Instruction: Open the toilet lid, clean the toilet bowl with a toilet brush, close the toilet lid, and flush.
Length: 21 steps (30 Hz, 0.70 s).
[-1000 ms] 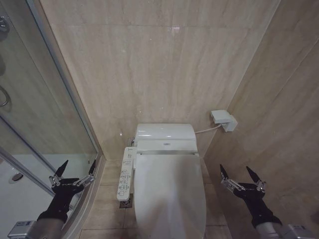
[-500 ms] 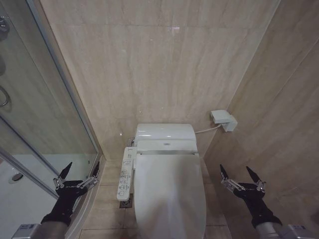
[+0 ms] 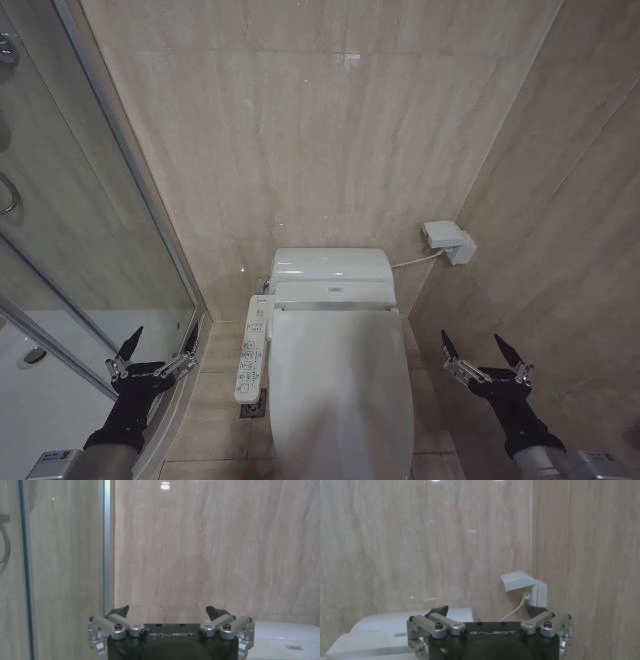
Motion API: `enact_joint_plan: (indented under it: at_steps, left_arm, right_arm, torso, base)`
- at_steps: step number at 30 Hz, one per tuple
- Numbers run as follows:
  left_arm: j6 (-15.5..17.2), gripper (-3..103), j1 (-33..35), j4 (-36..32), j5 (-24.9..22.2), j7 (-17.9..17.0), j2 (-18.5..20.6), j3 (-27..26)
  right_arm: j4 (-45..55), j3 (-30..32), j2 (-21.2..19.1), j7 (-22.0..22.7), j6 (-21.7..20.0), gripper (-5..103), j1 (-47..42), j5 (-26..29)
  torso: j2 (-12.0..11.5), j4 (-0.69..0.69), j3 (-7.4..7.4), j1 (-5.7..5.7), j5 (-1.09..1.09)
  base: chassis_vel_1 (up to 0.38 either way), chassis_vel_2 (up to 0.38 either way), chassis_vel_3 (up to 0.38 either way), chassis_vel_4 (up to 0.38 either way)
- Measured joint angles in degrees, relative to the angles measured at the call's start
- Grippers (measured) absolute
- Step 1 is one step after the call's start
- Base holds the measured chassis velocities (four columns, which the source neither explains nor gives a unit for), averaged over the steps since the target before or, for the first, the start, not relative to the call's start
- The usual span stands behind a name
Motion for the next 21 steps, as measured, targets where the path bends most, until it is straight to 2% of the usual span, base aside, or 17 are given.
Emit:
enact_joint_plan:
  at_steps: [21]
  left_arm:
    - [0.09, 100, -0.01, 0.06, -0.02, 0.05, 0.03, -0.03]
  right_arm:
    - [0.00, 0.00, 0.00, 0.00, 0.00, 100, 0.00, 0.00]
  torso:
    - [0.00, 0.00, 0.01, 0.01, 0.00]
  base:
    - [0.002, -0.003, -0.002, 0.002]
